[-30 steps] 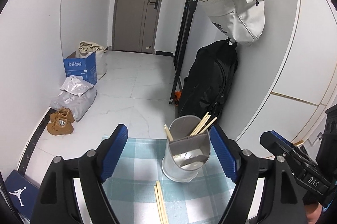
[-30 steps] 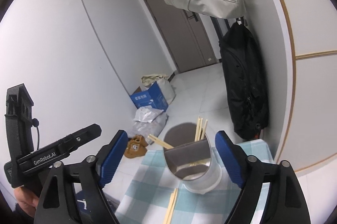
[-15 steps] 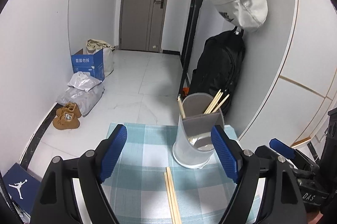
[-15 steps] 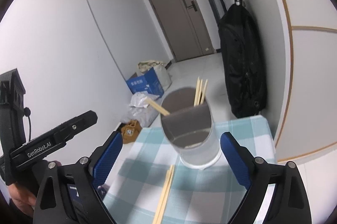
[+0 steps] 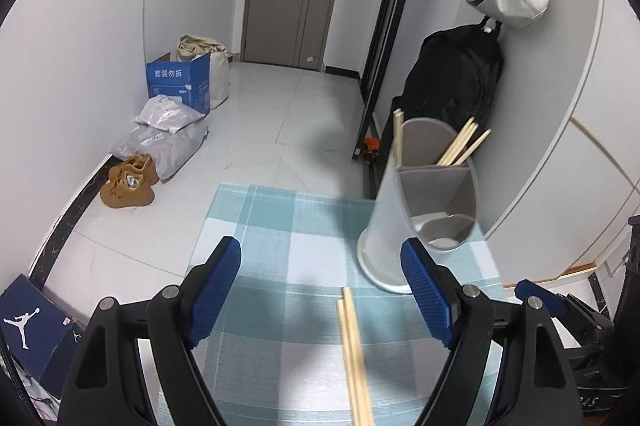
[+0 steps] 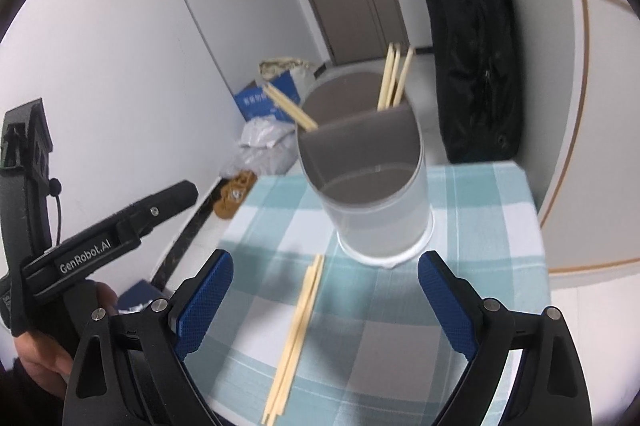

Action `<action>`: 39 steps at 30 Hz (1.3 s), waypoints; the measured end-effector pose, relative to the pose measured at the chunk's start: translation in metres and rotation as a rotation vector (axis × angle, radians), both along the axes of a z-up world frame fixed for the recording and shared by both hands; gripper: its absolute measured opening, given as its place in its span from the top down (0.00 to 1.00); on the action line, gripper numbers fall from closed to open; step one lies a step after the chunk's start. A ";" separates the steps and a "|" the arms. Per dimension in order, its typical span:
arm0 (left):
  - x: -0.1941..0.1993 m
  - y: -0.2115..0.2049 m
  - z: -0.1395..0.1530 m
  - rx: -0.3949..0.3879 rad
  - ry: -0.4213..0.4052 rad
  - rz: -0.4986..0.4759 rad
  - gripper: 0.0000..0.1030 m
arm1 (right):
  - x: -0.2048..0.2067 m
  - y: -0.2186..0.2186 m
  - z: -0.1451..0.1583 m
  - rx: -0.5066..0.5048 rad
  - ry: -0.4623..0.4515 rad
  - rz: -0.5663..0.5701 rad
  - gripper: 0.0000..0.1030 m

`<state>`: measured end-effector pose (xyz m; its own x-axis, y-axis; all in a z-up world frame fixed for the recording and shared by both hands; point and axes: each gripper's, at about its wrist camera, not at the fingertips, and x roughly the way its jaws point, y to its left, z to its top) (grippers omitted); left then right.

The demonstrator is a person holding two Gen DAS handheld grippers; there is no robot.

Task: Organize utensils
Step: 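Lower both grippers toward the remaining chopsticks on the cloth, then close the right gripper on one chopstick and lift it while the left gripper approaches the pile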

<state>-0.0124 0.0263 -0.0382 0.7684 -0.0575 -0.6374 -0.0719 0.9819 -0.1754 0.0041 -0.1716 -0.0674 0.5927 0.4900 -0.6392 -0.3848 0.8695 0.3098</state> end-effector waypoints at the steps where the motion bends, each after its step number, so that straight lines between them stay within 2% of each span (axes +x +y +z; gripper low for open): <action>1: 0.001 0.002 -0.004 -0.001 0.009 0.004 0.24 | 0.001 0.002 -0.004 -0.004 0.011 0.003 0.10; 4: 0.005 0.010 -0.015 -0.026 0.053 0.010 0.24 | 0.006 0.010 -0.019 -0.021 0.062 0.024 0.18; 7: 0.013 0.019 -0.025 -0.062 0.100 0.021 0.24 | 0.011 0.020 -0.035 -0.053 0.112 0.046 0.36; 9: 0.016 0.026 -0.029 -0.068 0.119 0.034 0.24 | 0.016 0.028 -0.047 -0.085 0.151 0.054 0.43; 10: 0.017 0.028 -0.031 -0.069 0.125 0.038 0.24 | 0.017 0.031 -0.051 -0.092 0.162 0.061 0.51; 11: 0.017 0.033 -0.032 -0.074 0.129 0.047 0.24 | 0.020 0.035 -0.056 -0.108 0.176 0.071 0.54; 15: 0.017 0.046 -0.035 -0.095 0.147 0.067 0.24 | 0.027 0.050 -0.067 -0.146 0.203 0.098 0.56; 17: 0.017 0.051 -0.038 -0.086 0.161 0.077 0.24 | 0.030 0.058 -0.074 -0.183 0.215 0.116 0.63; 21: 0.017 0.059 -0.041 -0.092 0.175 0.084 0.24 | 0.040 0.072 -0.085 -0.259 0.229 0.133 0.66; 26: 0.019 0.071 -0.042 -0.124 0.184 0.098 0.24 | 0.050 0.085 -0.097 -0.344 0.268 0.121 0.81; 39: 0.018 0.088 -0.045 -0.200 0.209 0.133 0.24 | 0.064 0.119 -0.099 -0.449 0.263 0.147 0.83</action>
